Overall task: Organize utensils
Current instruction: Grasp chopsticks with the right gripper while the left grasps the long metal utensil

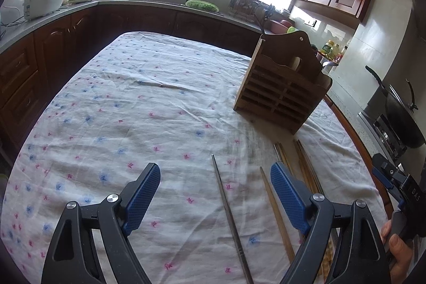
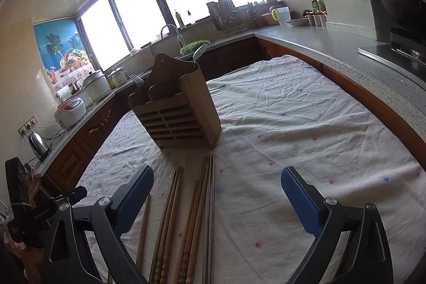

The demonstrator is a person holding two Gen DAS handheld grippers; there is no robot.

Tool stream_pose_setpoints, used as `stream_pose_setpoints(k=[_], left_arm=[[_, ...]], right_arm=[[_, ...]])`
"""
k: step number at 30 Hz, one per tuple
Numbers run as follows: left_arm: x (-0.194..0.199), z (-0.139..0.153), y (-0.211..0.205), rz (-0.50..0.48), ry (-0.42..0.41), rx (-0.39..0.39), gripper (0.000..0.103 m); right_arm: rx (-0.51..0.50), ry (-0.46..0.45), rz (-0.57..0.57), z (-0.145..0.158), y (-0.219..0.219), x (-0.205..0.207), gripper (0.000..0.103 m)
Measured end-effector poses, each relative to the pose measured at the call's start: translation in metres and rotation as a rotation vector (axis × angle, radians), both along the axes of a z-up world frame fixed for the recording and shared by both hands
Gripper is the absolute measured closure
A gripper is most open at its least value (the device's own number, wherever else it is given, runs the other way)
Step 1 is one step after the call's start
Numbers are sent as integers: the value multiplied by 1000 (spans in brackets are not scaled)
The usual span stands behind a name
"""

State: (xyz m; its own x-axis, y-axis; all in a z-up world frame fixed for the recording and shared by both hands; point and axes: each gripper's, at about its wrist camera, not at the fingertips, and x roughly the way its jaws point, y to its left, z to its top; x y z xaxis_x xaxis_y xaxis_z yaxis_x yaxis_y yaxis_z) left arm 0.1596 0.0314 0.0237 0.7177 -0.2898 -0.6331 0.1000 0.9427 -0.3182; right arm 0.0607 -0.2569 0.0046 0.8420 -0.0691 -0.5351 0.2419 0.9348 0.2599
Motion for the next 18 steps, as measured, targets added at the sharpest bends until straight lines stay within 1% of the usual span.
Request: stream_pose_setpoints(k=[3,5,6,7,10,12,14,15,16,17,18], left_arm=[[9,-3,-7,-12,17,25,19],[13,-6,-10,-22,36,41,20],[15,-6,-13,-28,45,47,22],[17,-8,-15,-35,55,54,23],[25,-12,-21,-51,87,72,31],[32,-16,-24,-65,113,76,39],[38,-21,-28,-79,136,82,43],[41,-23,-30,-87,145,86,46],[44,-26,-32,-95,155,92,47],[47,-28,-34,-102,164,96,50],[51,-29,-37,-107,175,102,51]], right_arm=[[-14,23,14,-2,3,10,12],[-24,47,24,-5,4,17,23],[-28,62,30,-7,5,22,26],[-30,78,36,-9,6,27,33],[-24,119,62,-15,8,40,49],[-32,140,80,-18,11,49,55],[-38,161,104,-22,15,59,63],[-39,173,116,-24,18,65,65],[-42,185,126,-26,20,71,68],[-45,197,136,-28,21,76,74],[-48,207,143,-30,23,82,77]])
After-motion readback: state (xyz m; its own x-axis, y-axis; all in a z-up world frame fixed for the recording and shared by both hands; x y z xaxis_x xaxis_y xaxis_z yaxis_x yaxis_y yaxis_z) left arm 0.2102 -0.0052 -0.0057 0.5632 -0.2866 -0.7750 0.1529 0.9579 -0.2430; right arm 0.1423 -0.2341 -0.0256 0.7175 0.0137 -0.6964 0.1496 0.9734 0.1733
